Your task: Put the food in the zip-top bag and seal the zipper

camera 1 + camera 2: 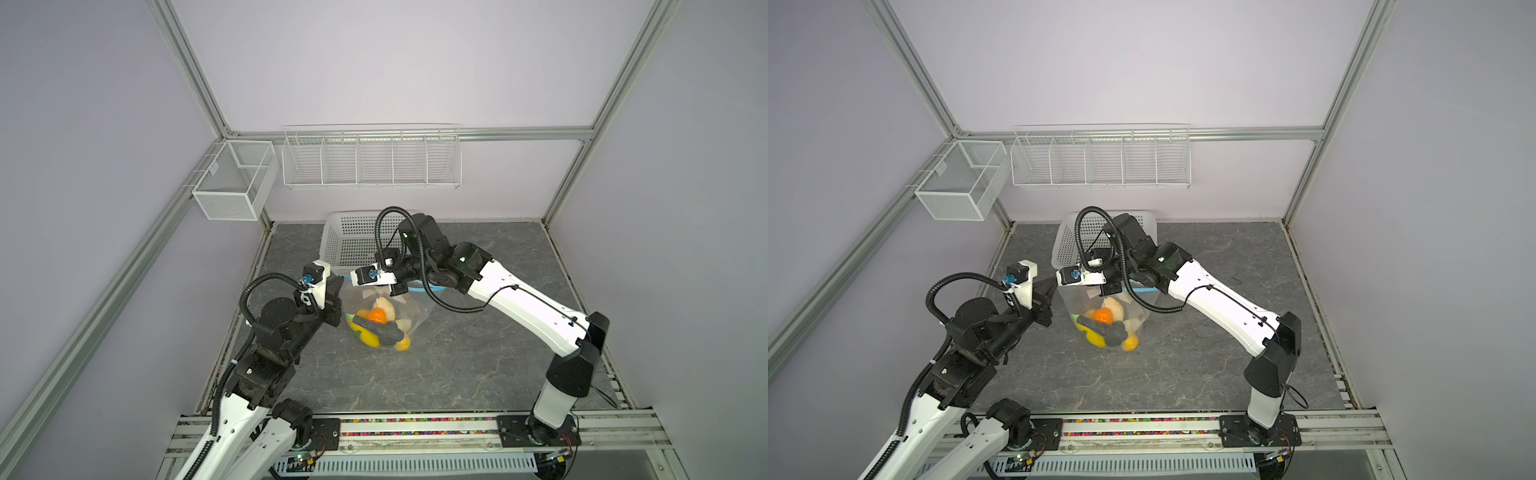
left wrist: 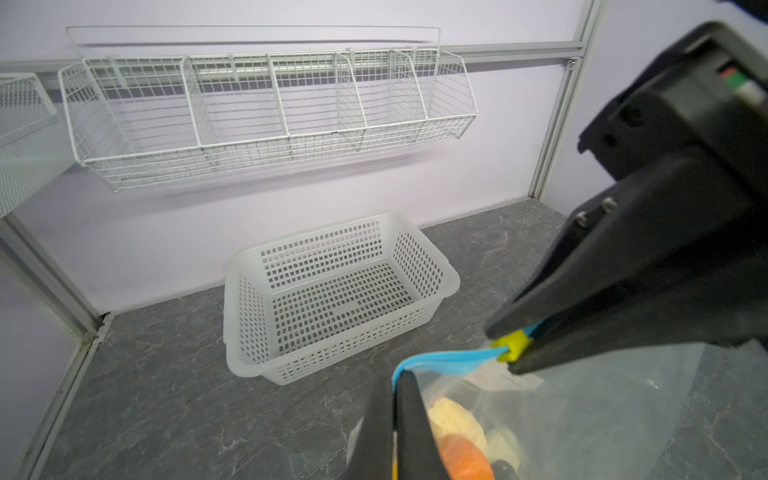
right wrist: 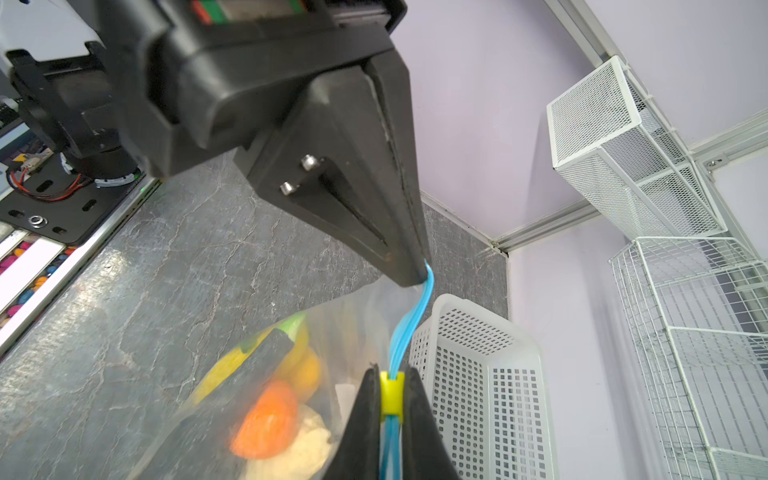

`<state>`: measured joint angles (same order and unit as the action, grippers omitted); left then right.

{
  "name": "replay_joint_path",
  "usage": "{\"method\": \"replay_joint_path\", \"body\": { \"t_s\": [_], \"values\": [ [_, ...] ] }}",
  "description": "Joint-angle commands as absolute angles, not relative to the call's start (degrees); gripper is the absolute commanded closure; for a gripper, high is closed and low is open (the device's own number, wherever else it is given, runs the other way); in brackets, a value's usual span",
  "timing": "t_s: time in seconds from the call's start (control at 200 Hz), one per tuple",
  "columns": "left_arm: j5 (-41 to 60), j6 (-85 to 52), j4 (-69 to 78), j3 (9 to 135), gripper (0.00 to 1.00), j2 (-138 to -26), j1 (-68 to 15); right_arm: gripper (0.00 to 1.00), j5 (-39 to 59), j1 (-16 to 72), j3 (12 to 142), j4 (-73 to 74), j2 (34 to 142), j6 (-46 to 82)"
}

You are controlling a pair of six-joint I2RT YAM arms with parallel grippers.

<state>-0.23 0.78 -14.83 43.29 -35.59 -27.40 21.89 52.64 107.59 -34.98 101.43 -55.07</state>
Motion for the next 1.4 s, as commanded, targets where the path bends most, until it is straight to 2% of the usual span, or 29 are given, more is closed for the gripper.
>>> {"method": "replay_joint_path", "body": {
  "t_s": [0.0,0.165,0.53,1.399],
  "values": [
    [-9.8,-4.0,-16.5,45.0,1.00,-35.6,-26.5,0.94,22.3,52.7,108.2,-38.4,100.5,-55.8],
    [-16.5,-8.0,-18.3,44.7,1.00,-34.3,-26.5,0.94,21.8,52.7,105.4,-38.3,98.2,-55.8],
    [-24.8,-13.5,-22.1,45.1,1.00,-32.5,-26.6,0.94,20.0,51.8,100.7,-36.7,94.2,-55.5],
    [-31.6,-18.0,-26.5,46.6,1.00,-33.7,-26.5,0.94,19.3,46.8,95.1,-34.7,89.0,-54.1]
  ]
}}
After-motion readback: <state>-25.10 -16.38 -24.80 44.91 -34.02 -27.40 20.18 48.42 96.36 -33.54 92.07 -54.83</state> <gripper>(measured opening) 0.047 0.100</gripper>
